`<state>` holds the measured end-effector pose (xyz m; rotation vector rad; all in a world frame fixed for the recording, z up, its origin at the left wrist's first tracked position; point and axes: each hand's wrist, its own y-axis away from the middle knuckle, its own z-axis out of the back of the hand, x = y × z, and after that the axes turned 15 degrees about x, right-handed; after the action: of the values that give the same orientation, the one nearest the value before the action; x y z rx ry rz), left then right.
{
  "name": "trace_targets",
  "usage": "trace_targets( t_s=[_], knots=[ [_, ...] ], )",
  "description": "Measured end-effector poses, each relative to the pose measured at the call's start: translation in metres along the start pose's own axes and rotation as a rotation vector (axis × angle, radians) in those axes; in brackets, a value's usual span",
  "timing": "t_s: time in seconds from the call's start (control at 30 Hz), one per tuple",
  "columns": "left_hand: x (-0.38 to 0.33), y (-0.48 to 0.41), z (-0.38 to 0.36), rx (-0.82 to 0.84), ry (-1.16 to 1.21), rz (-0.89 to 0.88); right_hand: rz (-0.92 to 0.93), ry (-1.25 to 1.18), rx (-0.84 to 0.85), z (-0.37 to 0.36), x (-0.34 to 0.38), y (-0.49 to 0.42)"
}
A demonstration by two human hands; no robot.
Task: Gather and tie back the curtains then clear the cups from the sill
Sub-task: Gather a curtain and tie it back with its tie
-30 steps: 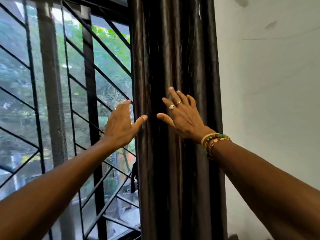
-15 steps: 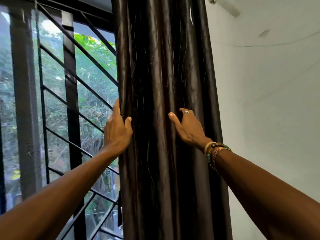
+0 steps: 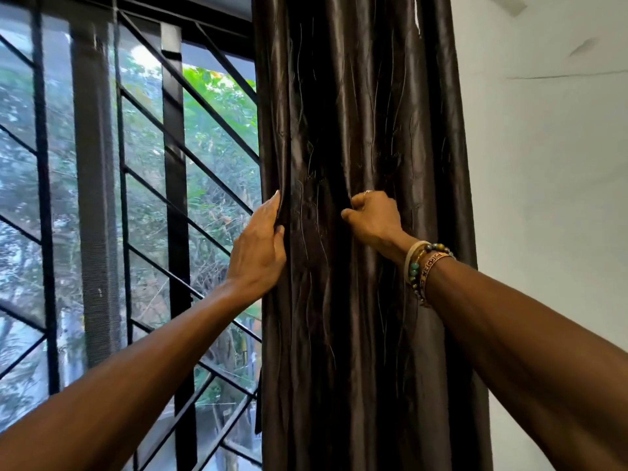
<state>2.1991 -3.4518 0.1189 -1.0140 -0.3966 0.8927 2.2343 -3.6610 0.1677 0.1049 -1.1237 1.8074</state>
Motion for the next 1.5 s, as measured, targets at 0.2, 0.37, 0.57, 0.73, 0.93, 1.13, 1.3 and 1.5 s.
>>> trace_targets(
  t_s=[0.2, 0.37, 0.57, 0.73, 0.93, 1.13, 1.3, 1.5],
  knots=[
    [0.001, -0.003, 0.000, -0.052, -0.016, 0.025, 0.094, -0.080, -0.052, -0.004, -0.001, -0.009],
    [-0.007, -0.004, -0.003, -0.118, 0.054, 0.027, 0.109, -0.177, -0.128, -0.005, -0.001, -0.016],
    [-0.010, -0.005, -0.016, -0.104, -0.062, 0.028, 0.299, -0.169, 0.001, -0.027, 0.038, -0.016],
    [-0.022, -0.006, -0.019, -0.257, 0.085, 0.093, 0.531, -0.132, 0.144, -0.025, 0.092, -0.012],
    [-0.010, -0.015, 0.006, -0.411, 0.209, 0.331, 0.520, -0.356, 0.302, -0.027, 0.116, -0.009],
    [0.016, -0.014, 0.020, -0.318, 0.148, 0.356, 0.488, -0.267, -0.073, -0.031, 0.091, -0.011],
    [0.014, -0.016, 0.016, -0.248, 0.226, 0.331, -0.137, -0.320, -0.195, -0.018, 0.032, -0.030],
    [-0.012, -0.026, 0.003, -0.163, 0.283, 0.331, -0.094, -0.472, -0.234, -0.007, -0.014, -0.040]
  ],
)
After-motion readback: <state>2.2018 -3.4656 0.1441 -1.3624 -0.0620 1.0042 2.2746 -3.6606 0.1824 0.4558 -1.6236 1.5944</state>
